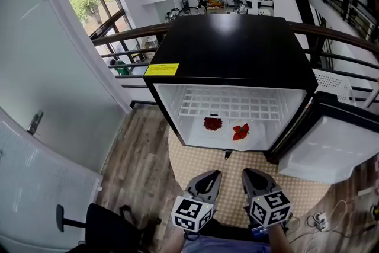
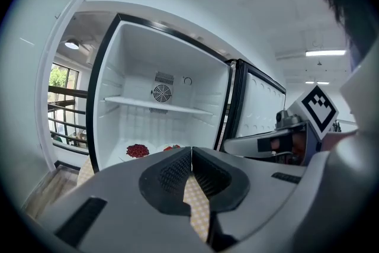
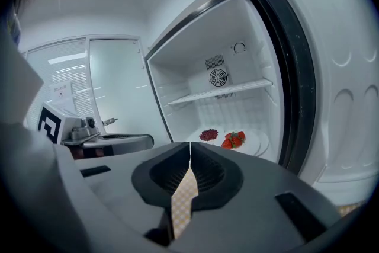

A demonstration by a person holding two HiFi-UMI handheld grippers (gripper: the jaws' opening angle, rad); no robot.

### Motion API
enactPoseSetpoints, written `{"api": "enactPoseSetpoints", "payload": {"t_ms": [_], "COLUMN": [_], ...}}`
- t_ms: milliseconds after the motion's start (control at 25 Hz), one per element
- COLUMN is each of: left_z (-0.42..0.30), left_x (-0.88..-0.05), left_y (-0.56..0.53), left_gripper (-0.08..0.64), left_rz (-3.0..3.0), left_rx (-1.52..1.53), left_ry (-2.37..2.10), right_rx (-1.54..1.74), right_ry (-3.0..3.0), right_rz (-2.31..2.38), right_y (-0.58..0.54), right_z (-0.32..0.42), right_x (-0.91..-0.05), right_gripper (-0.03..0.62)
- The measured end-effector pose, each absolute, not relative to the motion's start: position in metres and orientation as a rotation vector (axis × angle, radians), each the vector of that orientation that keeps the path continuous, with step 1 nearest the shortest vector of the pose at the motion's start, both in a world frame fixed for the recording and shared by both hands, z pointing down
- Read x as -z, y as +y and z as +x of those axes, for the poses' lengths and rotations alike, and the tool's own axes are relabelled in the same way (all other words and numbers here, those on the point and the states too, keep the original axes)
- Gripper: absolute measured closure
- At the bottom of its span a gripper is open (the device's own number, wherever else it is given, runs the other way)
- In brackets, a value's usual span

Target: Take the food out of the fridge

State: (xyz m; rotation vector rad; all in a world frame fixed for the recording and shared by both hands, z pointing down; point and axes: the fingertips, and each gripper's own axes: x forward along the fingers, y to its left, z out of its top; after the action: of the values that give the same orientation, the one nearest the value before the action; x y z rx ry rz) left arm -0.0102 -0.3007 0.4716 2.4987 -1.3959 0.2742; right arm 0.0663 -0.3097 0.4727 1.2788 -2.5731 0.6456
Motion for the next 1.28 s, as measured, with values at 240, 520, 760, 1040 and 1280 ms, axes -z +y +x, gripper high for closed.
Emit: {"api": "enactPoseSetpoints", "payload": {"t_ms": [240,520,760,1040,1280], "left_z": [-0.005,0.003,-0.001,-0.001,-0.002], "left_x": [-0.503,-0.545,-0.565,-0.586,-0.608], "left_y": [-0.332,-0.372,-0.411,-0.443,-0.470], "left_gripper": [0.551,0.551,0.551,0.468,0.451], "left_rz": [2.510,2.507,2.442,2.357,2.274], "left_rx": [-0.385,-0.474,-0.466,-0.472,-0.531], "left_ry": [-1.266,-1.088,-1.030,-0.974,-0.997], "right_rx": [-0.832,-0.929,-1.035,-1.222,-1.397], "right_ry": [-2.534,-2.411,-2.326,-2.251,-2.179], "right_rz": [1.340,1.394,1.400,1.496,1.611], "right_y": [-0.347,-0.375,-0.396,-0.422,-0.437], "right_z": [0.076,0.082,0.081,0.094,0.106], "right_x": [-0.499,-0.538,-0.576,-0.597,-0.612], "right_gripper": [0.575,0.574,0.574,0.554,0.469]}}
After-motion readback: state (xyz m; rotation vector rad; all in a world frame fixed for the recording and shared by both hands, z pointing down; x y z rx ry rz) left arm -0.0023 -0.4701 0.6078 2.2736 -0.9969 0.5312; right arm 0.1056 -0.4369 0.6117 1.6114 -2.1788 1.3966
